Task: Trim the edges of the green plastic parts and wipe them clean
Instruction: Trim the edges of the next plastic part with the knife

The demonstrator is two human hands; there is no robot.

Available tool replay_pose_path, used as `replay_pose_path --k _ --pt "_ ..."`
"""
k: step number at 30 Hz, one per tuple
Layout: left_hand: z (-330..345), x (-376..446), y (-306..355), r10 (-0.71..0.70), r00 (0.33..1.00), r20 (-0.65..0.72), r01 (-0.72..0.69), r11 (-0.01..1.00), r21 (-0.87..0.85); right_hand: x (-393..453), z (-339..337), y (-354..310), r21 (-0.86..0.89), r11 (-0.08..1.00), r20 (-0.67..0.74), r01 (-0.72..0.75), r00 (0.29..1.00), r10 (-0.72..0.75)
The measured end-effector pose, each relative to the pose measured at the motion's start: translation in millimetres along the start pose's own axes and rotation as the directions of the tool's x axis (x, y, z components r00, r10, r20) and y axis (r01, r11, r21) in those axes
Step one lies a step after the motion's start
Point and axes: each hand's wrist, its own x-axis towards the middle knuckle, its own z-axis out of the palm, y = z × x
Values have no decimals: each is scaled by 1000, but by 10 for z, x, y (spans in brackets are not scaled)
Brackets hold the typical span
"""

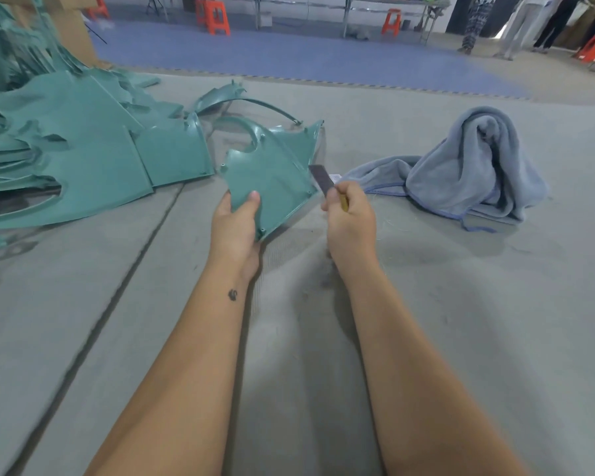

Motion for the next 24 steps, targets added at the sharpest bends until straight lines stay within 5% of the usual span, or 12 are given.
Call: replay_pose_path --k 8,24 --pt "-3 -11 56 -68 997 -33 61 978 -199 1 -95 24 131 991 32 -33 999 29" --pt "-45 -26 82 -61 994 87 80 970 -230 18 -103 44 108 993 78 -39 996 31"
